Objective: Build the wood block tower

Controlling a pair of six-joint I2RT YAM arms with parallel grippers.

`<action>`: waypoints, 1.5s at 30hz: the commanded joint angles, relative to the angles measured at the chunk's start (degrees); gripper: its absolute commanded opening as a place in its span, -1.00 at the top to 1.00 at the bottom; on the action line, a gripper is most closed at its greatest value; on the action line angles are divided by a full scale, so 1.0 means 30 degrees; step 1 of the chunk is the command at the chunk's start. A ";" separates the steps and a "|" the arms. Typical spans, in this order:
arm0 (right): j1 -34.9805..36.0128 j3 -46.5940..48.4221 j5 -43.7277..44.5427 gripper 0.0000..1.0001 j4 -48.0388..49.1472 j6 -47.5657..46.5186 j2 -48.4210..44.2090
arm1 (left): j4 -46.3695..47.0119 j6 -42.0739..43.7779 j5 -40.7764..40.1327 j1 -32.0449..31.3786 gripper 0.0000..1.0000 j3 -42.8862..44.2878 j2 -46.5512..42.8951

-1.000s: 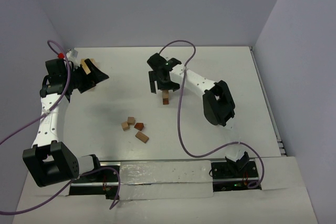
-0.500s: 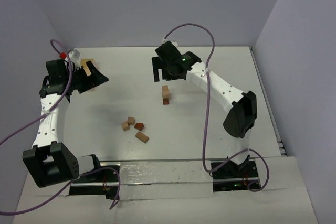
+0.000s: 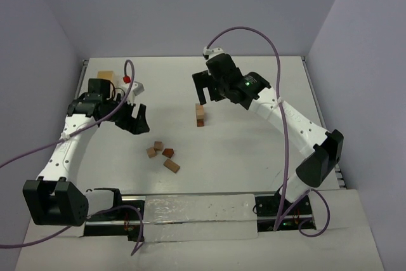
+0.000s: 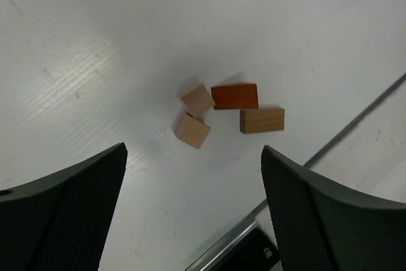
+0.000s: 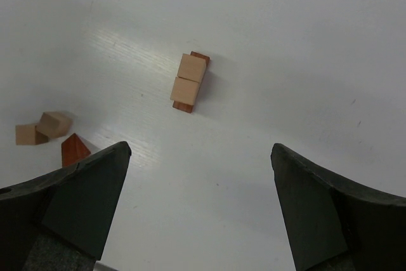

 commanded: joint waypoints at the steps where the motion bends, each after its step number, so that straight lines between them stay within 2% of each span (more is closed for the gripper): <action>1: -0.0164 -0.0951 -0.0739 -0.99 0.0755 -0.0522 -0.0877 | -0.1134 0.3077 -0.1945 -0.1903 -0.77 -0.0988 -0.0020; 3: -0.0298 -0.1429 -0.0938 -0.99 0.0772 -0.0314 -0.0983 | -0.0599 0.3160 -0.3088 -0.2579 -0.72 -0.1787 0.0013; 7: -0.0451 -0.1796 -0.1067 -0.99 0.0782 -0.0355 -0.1049 | -0.0318 0.2998 -0.3105 -0.2768 -0.56 -0.2216 0.1121; 13: -0.0669 -0.1436 -0.1500 -0.99 0.0513 -0.0192 -0.0667 | 0.0697 0.2749 -0.4496 -0.3128 -0.43 -0.2397 0.2333; 18: -0.0815 -0.1383 -0.1858 -0.99 0.0447 -0.0134 -0.0417 | 0.1673 0.2973 -0.5378 -0.3931 -0.30 -0.3203 0.2441; 26: -0.1172 -0.1307 -0.2420 -0.99 0.0242 -0.0045 -0.0263 | 0.3275 0.4168 -0.5015 -0.4129 -0.16 -0.4084 0.3198; 34: -0.1579 -0.1315 -0.2769 -0.99 0.0125 -0.0008 -0.0186 | 0.3741 0.5479 -0.4258 -0.4332 -0.15 -0.3898 0.4271; 42: -0.1982 -0.1317 -0.3351 -0.99 0.0066 0.0067 -0.0012 | 0.3920 0.5150 -0.3949 -0.4988 -0.11 -0.4242 0.4784; 45: -0.2069 -0.1264 -0.3488 -0.99 0.0032 0.0109 0.0060 | 0.4141 0.4675 -0.4142 -0.5290 0.00 -0.4472 0.4882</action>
